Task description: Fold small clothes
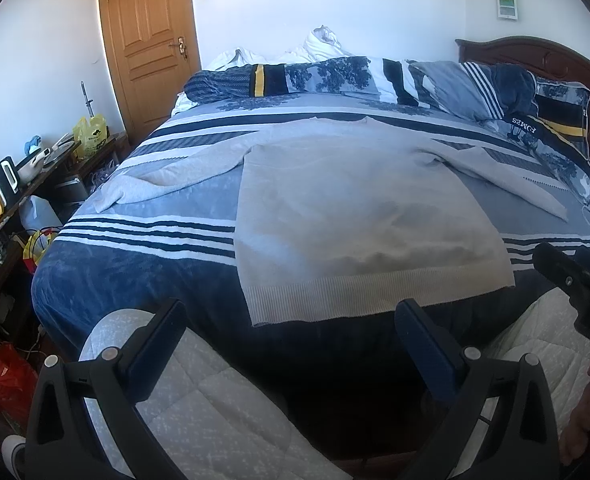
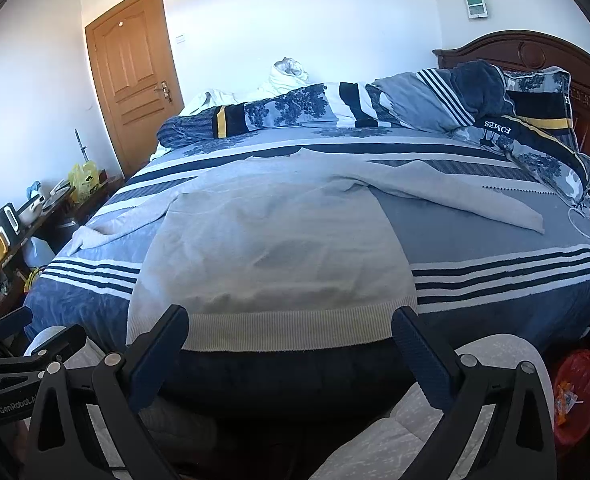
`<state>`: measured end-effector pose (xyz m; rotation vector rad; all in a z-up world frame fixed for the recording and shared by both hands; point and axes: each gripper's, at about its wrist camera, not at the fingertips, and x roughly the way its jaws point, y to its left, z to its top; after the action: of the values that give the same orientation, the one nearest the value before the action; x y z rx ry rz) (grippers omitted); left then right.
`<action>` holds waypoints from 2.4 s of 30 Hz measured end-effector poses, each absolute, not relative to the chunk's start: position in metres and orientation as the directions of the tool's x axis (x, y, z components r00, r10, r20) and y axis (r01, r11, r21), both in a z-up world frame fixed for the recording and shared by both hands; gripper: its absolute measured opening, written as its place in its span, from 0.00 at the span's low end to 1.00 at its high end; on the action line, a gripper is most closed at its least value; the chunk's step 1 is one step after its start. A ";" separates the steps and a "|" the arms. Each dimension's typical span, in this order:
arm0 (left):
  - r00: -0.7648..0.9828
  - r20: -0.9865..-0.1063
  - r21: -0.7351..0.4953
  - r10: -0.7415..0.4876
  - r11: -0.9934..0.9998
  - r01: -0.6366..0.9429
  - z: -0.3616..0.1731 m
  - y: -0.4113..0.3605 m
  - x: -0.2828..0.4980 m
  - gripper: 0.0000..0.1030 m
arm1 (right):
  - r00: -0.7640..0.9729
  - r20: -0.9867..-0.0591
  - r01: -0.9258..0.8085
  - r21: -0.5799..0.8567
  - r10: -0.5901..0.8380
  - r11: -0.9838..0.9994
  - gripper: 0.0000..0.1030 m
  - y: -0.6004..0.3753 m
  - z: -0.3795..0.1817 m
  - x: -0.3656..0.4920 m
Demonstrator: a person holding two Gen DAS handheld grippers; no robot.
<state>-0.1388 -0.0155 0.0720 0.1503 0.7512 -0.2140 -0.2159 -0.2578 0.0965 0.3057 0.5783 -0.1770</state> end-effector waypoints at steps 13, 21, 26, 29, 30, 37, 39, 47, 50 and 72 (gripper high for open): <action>0.710 -0.690 0.060 -0.137 0.968 0.245 0.071 -0.015 -0.140 1.00 | 0.825 -0.560 0.248 0.234 -0.078 0.940 0.99 -0.258 0.096 -0.216; 0.711 -0.690 0.060 -0.136 0.968 0.244 0.071 -0.015 -0.140 1.00 | 0.824 -0.562 0.251 0.236 -0.079 0.939 0.99 -0.258 0.095 -0.217; 0.712 -0.689 0.060 -0.136 0.968 0.243 0.072 -0.015 -0.140 1.00 | 0.825 -0.559 0.252 0.233 -0.082 0.939 0.99 -0.258 0.094 -0.218; 0.713 -0.688 0.063 -0.135 0.968 0.244 0.072 -0.015 -0.140 1.00 | 0.825 -0.559 0.252 0.233 -0.083 0.939 0.99 -0.258 0.095 -0.218; 0.716 -0.685 0.066 -0.134 0.968 0.244 0.073 -0.015 -0.140 1.00 | 0.826 -0.558 0.252 0.234 -0.083 0.939 0.99 -0.258 0.095 -0.218; 0.746 -0.651 0.087 -0.140 0.963 0.256 0.089 -0.022 -0.133 1.00 | 0.838 -0.540 0.271 0.286 -0.079 0.919 0.99 -0.276 0.114 -0.215; 0.747 -0.649 0.098 -0.146 0.958 0.271 0.094 -0.030 -0.127 1.00 | 0.842 -0.534 0.272 0.305 -0.073 0.913 0.99 -0.282 0.120 -0.210; 0.724 -0.674 0.118 -0.145 0.947 0.299 0.105 -0.069 -0.079 1.00 | 0.825 -0.564 0.288 0.366 -0.035 0.885 0.99 -0.315 0.121 -0.178; 0.720 -0.683 0.142 -0.122 0.945 0.294 0.103 -0.086 -0.057 1.00 | 0.812 -0.584 0.313 0.403 -0.022 0.860 0.99 -0.340 0.113 -0.160; 0.550 -0.788 0.067 -0.275 0.851 0.521 0.057 -0.299 0.033 1.00 | 0.736 -0.677 0.564 0.627 0.017 0.537 0.77 -0.604 0.010 -0.090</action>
<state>0.0327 -0.2990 0.0570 0.3097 0.8688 -0.4798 -0.0899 -0.6044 0.0097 0.9613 0.6870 -0.3581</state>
